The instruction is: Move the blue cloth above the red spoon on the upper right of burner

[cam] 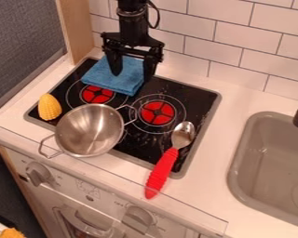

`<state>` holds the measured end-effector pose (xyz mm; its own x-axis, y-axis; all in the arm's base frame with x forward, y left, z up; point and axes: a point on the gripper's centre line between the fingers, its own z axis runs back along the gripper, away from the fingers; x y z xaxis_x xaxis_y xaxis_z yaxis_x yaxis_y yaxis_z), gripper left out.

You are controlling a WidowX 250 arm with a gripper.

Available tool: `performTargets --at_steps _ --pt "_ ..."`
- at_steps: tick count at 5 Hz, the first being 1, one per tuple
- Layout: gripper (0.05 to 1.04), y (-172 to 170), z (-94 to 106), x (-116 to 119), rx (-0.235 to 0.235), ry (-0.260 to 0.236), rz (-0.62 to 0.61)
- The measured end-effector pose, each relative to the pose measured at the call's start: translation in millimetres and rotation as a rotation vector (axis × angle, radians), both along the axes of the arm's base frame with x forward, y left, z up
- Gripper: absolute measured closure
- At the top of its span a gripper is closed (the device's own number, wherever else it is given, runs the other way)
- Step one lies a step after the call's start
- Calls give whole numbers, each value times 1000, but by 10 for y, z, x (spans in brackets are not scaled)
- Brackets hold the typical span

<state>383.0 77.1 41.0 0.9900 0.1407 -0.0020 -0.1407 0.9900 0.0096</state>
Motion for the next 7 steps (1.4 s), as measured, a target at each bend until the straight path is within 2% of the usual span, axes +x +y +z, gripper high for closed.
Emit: performTargets --at_steps 1,2,3,5,6,7 --pt "83 275 -87 182 16 -1 54" --pt "83 413 -90 216 19 -6 76" --pt "83 404 -171 151 24 15 59" --pt "85 202 -339 108 48 49 1" --pt "85 78 -352 88 20 33 0" --pt "85 -284 -333 35 -29 19 -46"
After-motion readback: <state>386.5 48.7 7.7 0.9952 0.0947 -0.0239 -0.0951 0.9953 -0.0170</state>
